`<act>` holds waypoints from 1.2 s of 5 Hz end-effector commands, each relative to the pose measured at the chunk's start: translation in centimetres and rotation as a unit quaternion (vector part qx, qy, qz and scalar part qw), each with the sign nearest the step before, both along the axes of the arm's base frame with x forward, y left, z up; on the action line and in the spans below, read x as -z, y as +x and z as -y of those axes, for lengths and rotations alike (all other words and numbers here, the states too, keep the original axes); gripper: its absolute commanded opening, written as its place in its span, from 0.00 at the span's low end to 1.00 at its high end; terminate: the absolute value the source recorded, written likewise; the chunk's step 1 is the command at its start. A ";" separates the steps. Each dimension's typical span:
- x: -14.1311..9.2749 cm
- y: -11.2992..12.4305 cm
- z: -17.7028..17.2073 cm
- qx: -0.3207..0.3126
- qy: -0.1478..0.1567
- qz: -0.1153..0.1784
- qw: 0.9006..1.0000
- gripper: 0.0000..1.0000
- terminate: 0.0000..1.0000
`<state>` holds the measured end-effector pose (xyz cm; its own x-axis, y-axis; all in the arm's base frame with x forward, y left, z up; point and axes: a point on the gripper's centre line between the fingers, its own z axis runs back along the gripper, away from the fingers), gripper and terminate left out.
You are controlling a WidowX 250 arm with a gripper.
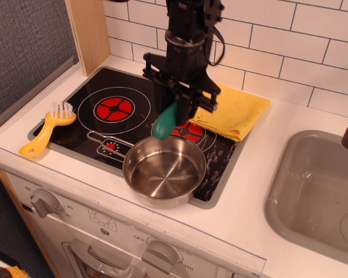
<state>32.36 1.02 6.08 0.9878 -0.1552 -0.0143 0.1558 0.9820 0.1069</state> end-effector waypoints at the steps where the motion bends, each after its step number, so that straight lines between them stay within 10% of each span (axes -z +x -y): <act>1: 0.2 5.3 -4.1 0.000 0.032 0.019 0.999 0.00 0.00; 4: 1.4 3.9 -8.4 -0.037 0.037 0.000 0.999 0.00 0.00; 5: 2.1 3.8 -8.9 -0.041 0.024 -0.009 0.999 1.00 0.00; 6: 1.3 4.0 -8.4 -0.028 0.025 0.002 0.999 1.00 0.00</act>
